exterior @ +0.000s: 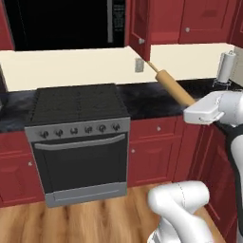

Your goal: Open the cabinet, retrieve the rolling pin, and place it next to the meat on the cutting board to prepare for tenderizing.

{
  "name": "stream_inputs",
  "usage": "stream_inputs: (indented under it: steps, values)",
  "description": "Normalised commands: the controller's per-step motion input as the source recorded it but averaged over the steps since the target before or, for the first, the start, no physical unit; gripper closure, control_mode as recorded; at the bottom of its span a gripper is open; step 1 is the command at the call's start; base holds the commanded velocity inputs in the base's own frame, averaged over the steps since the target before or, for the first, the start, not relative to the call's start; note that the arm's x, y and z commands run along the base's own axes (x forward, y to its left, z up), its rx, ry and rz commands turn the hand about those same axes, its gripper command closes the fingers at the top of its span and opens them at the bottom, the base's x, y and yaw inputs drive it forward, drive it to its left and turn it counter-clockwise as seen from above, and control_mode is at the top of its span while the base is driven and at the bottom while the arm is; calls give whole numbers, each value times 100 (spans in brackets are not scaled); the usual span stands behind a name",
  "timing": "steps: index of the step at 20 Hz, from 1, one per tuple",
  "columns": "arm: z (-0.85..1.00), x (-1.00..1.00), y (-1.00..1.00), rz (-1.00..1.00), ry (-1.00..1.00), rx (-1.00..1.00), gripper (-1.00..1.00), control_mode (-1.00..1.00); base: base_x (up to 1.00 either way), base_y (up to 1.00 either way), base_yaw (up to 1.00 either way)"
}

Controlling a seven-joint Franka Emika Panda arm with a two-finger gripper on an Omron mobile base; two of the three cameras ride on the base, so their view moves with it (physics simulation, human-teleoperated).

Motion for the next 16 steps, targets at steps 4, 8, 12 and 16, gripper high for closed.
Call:
stream_inputs:
  steps: [4,8,12,16]
  values:
    - [0,0,0,0,0,0,100,100,0,69,19]
    - [0,0,0,0,0,0,100,100,0,43,31]
    - [0,0,0,0,0,0,100,100,0,20,35]
    - [0,0,0,0,0,0,100,100,0,24,44]
